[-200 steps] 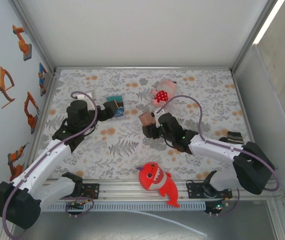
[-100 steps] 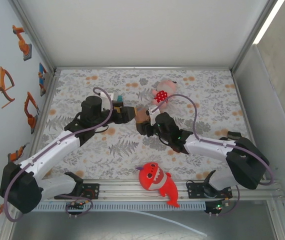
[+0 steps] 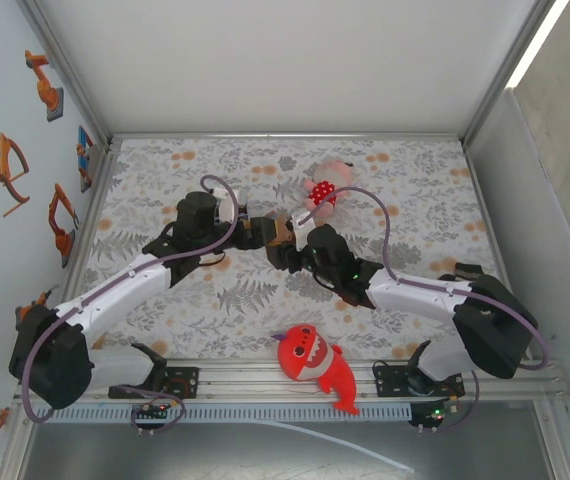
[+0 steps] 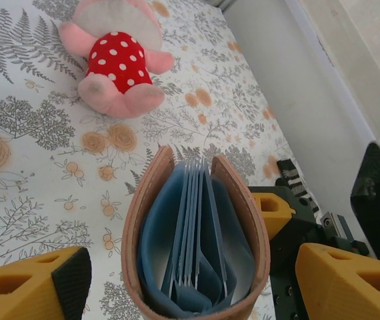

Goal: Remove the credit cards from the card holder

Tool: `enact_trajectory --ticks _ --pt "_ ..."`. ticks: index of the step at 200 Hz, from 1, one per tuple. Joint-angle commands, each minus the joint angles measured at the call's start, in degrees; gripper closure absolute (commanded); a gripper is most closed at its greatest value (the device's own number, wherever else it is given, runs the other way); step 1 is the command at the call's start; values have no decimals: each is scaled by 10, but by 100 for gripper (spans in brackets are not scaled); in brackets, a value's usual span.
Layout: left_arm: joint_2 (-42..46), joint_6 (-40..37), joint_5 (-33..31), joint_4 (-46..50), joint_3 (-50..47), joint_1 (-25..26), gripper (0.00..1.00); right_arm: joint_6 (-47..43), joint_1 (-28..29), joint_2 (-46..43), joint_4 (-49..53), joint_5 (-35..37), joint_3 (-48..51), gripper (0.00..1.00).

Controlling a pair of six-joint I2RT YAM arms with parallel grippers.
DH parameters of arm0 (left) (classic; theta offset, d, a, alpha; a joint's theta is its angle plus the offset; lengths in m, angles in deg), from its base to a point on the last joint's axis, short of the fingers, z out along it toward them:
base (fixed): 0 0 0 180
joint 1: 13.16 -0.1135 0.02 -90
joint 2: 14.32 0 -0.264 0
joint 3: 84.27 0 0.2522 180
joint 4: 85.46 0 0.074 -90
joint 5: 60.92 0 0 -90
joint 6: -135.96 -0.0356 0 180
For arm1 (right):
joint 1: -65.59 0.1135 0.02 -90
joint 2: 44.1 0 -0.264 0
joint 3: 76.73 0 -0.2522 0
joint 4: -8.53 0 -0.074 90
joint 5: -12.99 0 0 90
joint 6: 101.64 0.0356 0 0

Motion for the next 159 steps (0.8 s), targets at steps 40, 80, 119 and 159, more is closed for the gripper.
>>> enact_trajectory --ticks 40,80,119,159 --pt "-25 -6 24 -20 29 10 48 -11 5 -18 -30 4 -19 41" --pt "-27 -11 24 -19 33 11 79 -10 5 -23 -29 6 -15 41" --pt "-13 -48 15 24 46 7 100 -23 5 -52 22 12 -20 21" --pt "22 -132 74 97 64 -36 100 -41 1 -152 108 -14 -8 3"
